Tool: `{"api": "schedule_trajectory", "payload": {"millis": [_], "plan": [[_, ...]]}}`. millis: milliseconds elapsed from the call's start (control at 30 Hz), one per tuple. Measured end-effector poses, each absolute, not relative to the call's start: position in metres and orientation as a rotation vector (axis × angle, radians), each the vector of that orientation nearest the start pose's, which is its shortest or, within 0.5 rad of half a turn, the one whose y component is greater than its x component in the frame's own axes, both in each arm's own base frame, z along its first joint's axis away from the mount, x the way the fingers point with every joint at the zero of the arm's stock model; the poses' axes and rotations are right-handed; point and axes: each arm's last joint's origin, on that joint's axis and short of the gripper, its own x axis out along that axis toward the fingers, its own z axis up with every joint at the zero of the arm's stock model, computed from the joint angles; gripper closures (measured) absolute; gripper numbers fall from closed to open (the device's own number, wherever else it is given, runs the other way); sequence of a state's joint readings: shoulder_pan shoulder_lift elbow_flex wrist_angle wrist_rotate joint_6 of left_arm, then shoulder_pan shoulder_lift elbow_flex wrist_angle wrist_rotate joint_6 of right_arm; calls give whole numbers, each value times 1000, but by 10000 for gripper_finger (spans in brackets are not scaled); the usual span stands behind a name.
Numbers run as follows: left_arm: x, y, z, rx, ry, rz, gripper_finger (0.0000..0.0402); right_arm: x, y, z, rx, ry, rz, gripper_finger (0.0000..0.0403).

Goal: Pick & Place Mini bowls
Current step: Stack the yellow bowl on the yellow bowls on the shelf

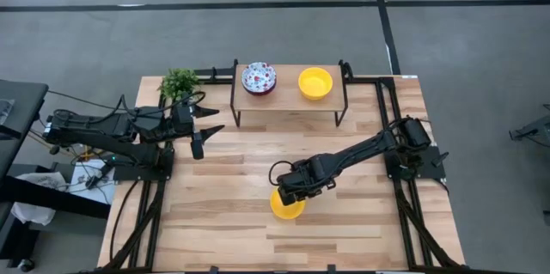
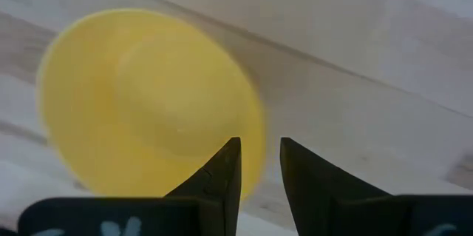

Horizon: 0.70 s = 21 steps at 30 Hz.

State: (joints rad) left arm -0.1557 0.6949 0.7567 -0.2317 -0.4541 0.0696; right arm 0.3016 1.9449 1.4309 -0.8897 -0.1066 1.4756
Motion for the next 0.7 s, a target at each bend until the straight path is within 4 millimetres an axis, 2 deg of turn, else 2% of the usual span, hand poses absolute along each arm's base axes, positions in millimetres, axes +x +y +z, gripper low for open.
{"api": "schedule_trajectory", "payload": {"millis": [400, 700], "plan": [[151, -11, 332, 120, 173, 292, 187, 362, 116, 179, 1060, 1341, -726, 319], [151, -11, 332, 120, 173, 292, 187, 362, 116, 178, 1059, 1341, -726, 357]]}}
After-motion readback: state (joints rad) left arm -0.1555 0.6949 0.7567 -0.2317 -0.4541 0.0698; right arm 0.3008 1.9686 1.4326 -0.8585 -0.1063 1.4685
